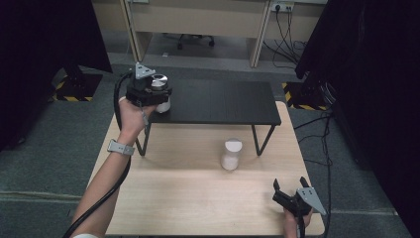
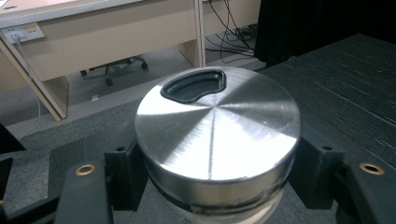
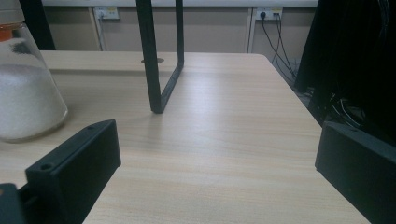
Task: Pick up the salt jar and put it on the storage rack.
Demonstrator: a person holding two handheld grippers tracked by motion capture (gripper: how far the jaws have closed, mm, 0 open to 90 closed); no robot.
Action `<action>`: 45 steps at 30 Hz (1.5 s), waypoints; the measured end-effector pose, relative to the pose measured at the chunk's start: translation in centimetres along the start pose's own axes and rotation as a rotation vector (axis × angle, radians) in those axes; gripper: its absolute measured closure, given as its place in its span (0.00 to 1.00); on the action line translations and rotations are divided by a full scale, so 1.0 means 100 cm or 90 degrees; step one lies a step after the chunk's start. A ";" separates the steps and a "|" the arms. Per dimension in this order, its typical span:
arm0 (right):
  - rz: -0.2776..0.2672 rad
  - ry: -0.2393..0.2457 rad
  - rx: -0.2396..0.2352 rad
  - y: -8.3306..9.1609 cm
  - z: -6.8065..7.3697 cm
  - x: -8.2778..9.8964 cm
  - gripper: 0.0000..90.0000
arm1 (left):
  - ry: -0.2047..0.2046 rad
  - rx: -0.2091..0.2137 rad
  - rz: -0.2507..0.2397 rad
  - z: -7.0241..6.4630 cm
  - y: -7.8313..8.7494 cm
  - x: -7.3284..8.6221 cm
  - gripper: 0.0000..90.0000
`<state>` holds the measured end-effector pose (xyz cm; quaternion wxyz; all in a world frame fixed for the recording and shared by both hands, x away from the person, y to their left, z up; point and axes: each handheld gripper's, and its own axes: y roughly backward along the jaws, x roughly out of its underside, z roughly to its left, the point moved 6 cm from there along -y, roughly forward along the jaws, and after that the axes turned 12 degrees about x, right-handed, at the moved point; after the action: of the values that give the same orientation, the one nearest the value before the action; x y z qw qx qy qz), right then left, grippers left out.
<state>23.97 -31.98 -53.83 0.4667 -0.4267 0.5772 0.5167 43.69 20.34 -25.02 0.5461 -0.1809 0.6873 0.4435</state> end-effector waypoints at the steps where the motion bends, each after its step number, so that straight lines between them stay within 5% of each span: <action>1: 0.000 0.000 0.000 0.000 0.000 0.000 0.00 | 0.003 0.002 0.002 0.001 -0.002 0.000 0.35; 30: -0.003 0.001 -0.002 0.000 0.000 0.000 0.00 | -0.013 0.020 -0.004 0.005 -0.017 0.001 0.35; 33: -0.003 0.002 -0.002 0.000 0.000 0.000 0.00 | -0.010 0.022 -0.026 0.006 -0.016 0.005 0.34; 39: -0.003 0.001 -0.002 0.000 0.000 0.000 0.00 | -0.009 0.006 -0.042 0.004 -0.013 0.005 0.21; 45: -0.003 0.002 -0.004 0.000 0.000 0.000 0.00 | -0.010 0.001 -0.021 -0.001 -0.012 0.007 0.00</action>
<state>23.94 -31.96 -53.86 0.4654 -0.4301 0.5757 0.5167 44.22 19.75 -26.13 0.5587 -0.1881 0.6803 0.4355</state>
